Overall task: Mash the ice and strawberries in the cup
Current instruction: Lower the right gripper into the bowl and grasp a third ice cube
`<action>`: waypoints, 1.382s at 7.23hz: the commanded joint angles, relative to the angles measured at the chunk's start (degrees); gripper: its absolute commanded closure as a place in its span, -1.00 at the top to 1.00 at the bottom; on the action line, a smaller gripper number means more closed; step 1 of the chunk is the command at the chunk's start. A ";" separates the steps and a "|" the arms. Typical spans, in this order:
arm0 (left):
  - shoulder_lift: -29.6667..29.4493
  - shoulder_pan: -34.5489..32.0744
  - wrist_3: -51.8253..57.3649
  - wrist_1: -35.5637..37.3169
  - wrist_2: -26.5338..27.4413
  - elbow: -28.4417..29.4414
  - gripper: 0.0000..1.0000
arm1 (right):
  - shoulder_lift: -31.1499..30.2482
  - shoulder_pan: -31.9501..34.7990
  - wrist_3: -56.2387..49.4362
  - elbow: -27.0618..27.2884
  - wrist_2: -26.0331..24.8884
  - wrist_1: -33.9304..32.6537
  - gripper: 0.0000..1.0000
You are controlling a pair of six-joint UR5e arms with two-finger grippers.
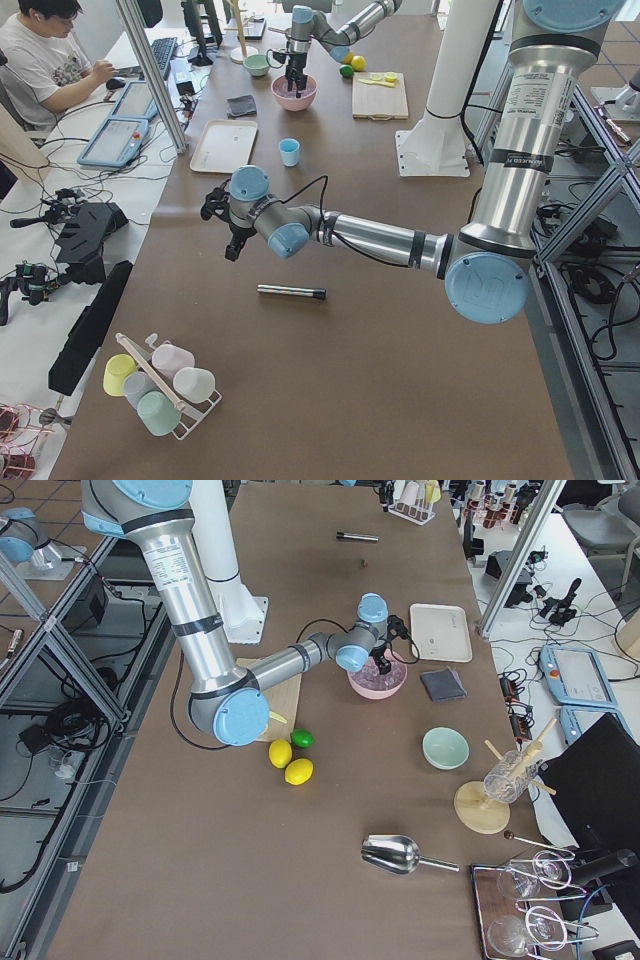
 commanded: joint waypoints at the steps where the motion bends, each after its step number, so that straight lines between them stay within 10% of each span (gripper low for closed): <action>1: 0.09 0.10 -0.07 -0.08 0.00 -0.16 0.94 | 0.25 -0.13 -1.20 -0.28 -0.18 0.04 0.69; 10: -0.79 1.51 -1.74 -0.26 0.09 0.45 0.94 | 1.04 -0.21 -0.68 -1.16 -0.71 0.12 0.28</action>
